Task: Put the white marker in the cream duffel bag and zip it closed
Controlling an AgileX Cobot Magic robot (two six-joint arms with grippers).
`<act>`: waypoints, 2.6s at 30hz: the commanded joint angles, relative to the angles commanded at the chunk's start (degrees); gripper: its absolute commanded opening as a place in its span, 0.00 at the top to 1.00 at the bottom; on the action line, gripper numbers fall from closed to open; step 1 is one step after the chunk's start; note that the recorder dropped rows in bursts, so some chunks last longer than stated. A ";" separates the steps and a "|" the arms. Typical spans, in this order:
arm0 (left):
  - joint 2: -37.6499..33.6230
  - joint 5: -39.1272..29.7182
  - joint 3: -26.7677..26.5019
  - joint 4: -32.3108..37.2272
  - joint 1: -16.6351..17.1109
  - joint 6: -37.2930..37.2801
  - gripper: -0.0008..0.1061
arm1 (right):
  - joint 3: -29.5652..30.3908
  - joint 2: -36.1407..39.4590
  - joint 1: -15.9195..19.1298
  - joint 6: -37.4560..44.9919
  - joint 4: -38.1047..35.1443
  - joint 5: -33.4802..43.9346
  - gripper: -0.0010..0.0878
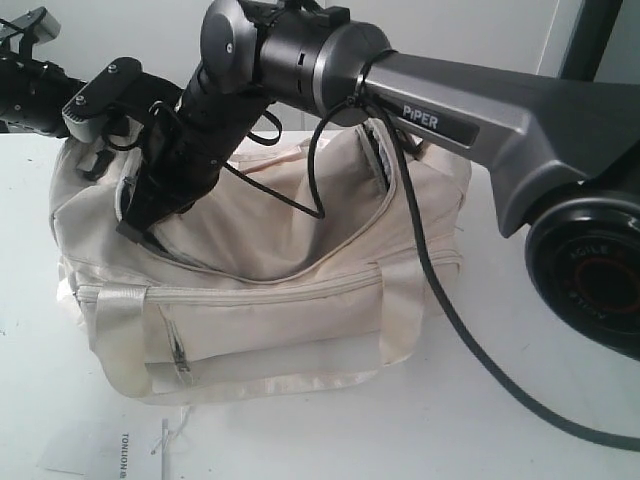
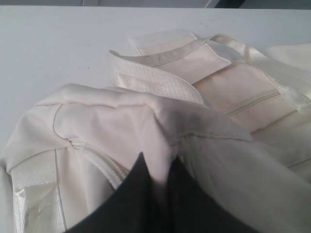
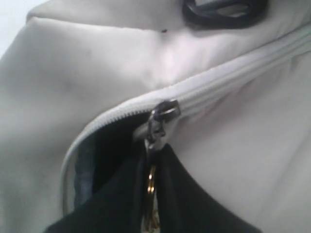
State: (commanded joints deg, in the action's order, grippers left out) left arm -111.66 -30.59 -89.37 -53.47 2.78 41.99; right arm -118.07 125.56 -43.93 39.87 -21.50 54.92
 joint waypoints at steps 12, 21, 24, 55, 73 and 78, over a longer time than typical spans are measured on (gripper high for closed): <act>0.00 -0.66 0.00 0.00 0.00 0.13 0.99 | -0.08 -0.38 0.11 3.26 -3.45 0.20 0.99; 0.00 -0.54 0.00 0.00 0.00 0.13 0.99 | -0.08 0.09 0.82 0.32 -1.07 -1.61 0.88; 0.00 -0.54 0.00 0.00 0.00 0.13 0.99 | 0.04 1.70 0.82 0.72 -1.40 -2.70 0.66; 0.00 -0.70 0.00 0.00 0.00 0.25 0.99 | -0.08 1.20 0.12 -1.23 -0.01 -3.91 0.99; 0.00 -0.94 0.00 0.00 0.00 0.38 0.99 | 0.26 2.17 5.17 -5.10 5.62 -10.14 0.70; 0.00 -1.06 0.00 0.00 0.00 0.38 0.99 | -0.09 -1.77 5.17 -14.96 2.03 6.30 0.63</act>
State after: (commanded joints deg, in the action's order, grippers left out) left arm -111.66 -31.64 -89.37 -53.47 2.78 42.37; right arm -118.16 123.79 -38.76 24.91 -19.46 61.22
